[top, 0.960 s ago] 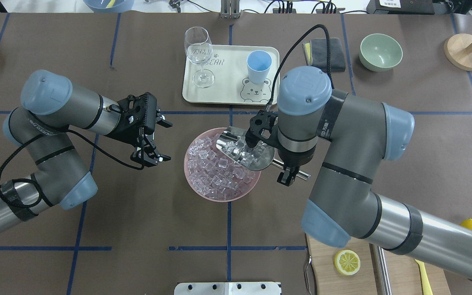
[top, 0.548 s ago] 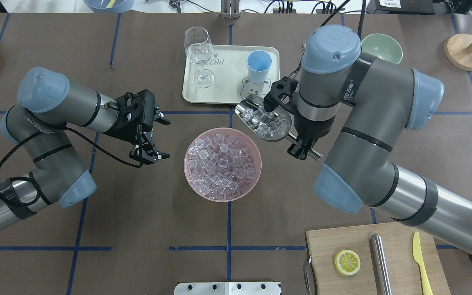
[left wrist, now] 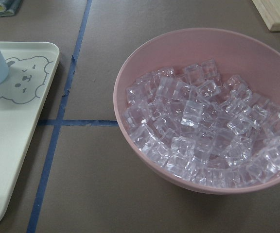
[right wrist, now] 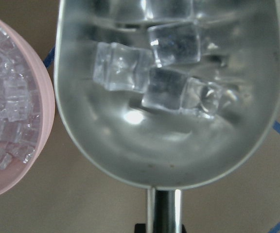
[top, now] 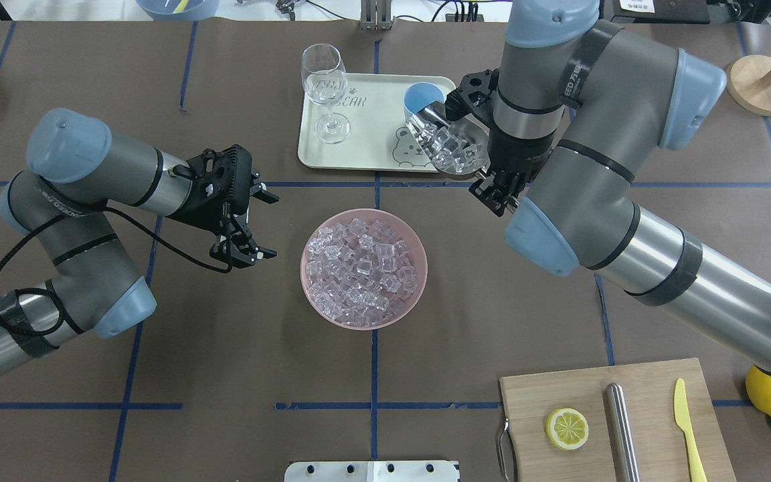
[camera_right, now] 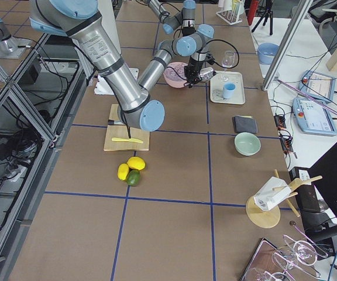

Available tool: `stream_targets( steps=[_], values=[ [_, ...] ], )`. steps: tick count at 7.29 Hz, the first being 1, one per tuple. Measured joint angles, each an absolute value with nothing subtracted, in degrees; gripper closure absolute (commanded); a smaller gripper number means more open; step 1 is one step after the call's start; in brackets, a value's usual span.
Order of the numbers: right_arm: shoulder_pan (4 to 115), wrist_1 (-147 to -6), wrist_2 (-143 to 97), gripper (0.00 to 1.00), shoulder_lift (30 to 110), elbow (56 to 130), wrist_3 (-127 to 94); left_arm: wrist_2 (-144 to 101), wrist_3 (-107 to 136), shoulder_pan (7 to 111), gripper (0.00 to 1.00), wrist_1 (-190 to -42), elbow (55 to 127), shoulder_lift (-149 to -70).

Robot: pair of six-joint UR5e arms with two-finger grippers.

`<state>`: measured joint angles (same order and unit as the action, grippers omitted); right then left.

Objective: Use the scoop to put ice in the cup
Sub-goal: 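Lift the loaded scoop out of the bowl toward the blue cup, then position the scoop tip over the light-blue cup on the tray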

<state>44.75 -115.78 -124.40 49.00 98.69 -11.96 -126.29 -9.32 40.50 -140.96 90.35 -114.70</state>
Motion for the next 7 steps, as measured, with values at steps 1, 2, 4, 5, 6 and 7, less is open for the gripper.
stream_targets(
  steps=[1,2,4,5,6,7],
  values=[
    [45.61,-115.76,-124.72,1.00,48.29,96.96,-12.07,-126.30,-9.32,40.47,0.00,-140.97,90.35,-114.70],
    [46.33,-115.76,-124.85,1.00,47.18,94.79,-12.09,-126.28,-9.32,40.44,0.00,-140.97,90.35,-114.70],
    [47.27,-115.77,-125.43,1.00,43.77,88.91,-11.79,-126.22,-9.32,40.44,0.00,-140.98,90.35,-114.70],
    [47.83,-115.81,-126.07,1.00,42.62,86.58,-11.36,-126.22,-9.32,40.47,0.00,-140.98,90.35,-114.70],
    [48.26,-115.86,-126.57,1.00,42.08,85.18,-10.96,-126.21,-9.32,40.50,0.00,-140.98,90.35,-114.70],
    [48.76,-115.97,-126.84,1.00,41.91,84.21,-9.72,-126.21,-9.32,40.51,0.00,-140.98,90.35,-114.67]
  ],
)
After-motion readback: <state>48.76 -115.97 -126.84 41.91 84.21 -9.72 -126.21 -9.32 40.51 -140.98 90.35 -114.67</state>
